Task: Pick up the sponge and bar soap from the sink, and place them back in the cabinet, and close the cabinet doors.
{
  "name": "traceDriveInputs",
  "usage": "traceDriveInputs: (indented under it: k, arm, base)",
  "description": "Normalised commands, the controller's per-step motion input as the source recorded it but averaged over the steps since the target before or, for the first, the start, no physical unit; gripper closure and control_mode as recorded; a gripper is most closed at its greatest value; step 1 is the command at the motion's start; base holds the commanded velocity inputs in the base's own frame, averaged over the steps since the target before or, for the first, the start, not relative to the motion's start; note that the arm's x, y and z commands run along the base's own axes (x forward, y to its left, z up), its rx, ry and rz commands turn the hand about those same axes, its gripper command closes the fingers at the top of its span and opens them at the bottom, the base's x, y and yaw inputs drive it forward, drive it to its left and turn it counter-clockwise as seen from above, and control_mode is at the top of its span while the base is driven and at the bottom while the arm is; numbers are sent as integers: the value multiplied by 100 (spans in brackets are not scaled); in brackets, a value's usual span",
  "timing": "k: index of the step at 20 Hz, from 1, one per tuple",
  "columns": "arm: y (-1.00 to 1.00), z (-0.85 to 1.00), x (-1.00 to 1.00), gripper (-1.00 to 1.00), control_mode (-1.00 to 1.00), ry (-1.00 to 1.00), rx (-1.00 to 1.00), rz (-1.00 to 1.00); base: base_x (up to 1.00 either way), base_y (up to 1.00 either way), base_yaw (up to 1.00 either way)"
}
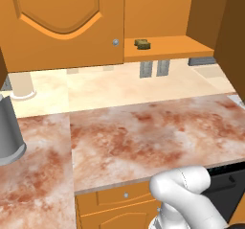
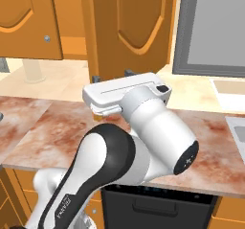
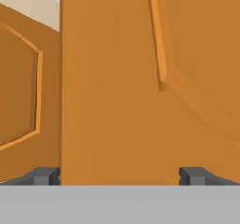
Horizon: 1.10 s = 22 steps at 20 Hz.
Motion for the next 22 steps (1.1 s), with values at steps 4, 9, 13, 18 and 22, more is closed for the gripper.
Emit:
traceDriveInputs:
  k: [4,9,13,18,22]
  arm:
    - [50,0,46,-100,-100,0,0,0]
    - [51,0,46,-100,-100,0,0,0]
    - [47,0,46,-100,-100,0,0,0]
    - [45,0,48,-100,-100,0,0,0]
    - [42,0,52,-100,-100,0,0,0]
  base:
    - [0,0,0]
    - [0,0,0]
    - [0,0,0]
    - [0,0,0]
    - [0,0,0]
